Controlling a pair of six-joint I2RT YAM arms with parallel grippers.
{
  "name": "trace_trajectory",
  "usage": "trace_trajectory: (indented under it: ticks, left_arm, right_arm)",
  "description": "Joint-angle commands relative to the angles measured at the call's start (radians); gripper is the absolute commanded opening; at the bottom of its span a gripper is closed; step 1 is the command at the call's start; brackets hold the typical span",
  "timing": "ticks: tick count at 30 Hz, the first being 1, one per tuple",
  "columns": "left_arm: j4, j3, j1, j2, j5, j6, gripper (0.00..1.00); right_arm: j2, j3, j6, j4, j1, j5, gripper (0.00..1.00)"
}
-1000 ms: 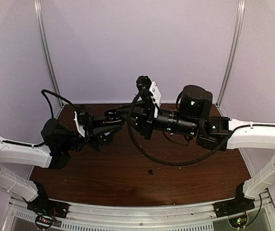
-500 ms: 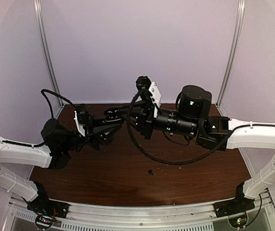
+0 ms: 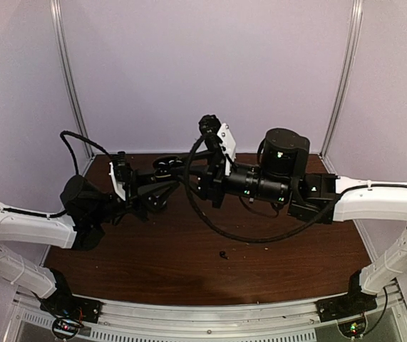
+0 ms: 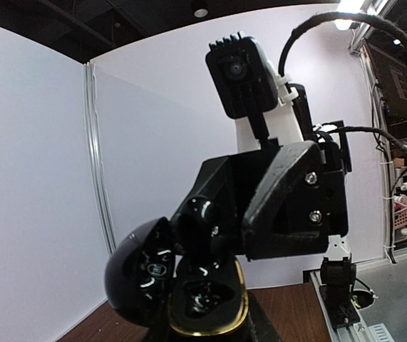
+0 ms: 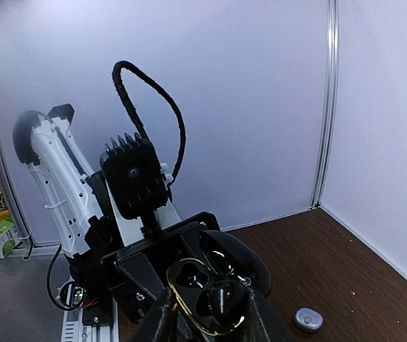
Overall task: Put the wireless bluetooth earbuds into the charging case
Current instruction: Insert the right earbud into the right side groove of the charging case.
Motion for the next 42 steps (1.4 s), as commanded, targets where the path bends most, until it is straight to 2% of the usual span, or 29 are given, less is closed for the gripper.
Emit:
trace_trajectory:
  ticks: [1,13,21,28,34,42]
  left_arm:
    - [0.073,0.014,0.012,-0.013,-0.010,-0.015,0.00]
    - [0.077,0.017,0.018,-0.002,0.022,-0.035,0.00]
    - [0.010,0.038,0.026,-0.009,0.118,-0.050,0.00]
    - [-0.041,0.069,0.029,-0.010,0.248,-0.091,0.00]
    - [-0.037,0.112,0.029,0.027,0.353,-0.144,0.00]
    - [-0.016,0.134,0.029,0.078,0.425,-0.191,0.00]
  right_arm:
    - [-0.003,-0.005,0.002,-0.037,-0.005,0.002,0.34]
    - [-0.046,-0.015,-0.016,-0.073,-0.013,0.033,0.52]
    - [-0.146,-0.047,-0.079,-0.172,-0.035,-0.035,0.58]
    - [-0.228,-0.035,-0.141,-0.319,-0.090,-0.126,0.59]
    - [-0.189,0.035,-0.175,-0.431,-0.100,-0.197,0.59]
    - [-0.147,0.069,-0.174,-0.429,-0.100,-0.249,0.57]
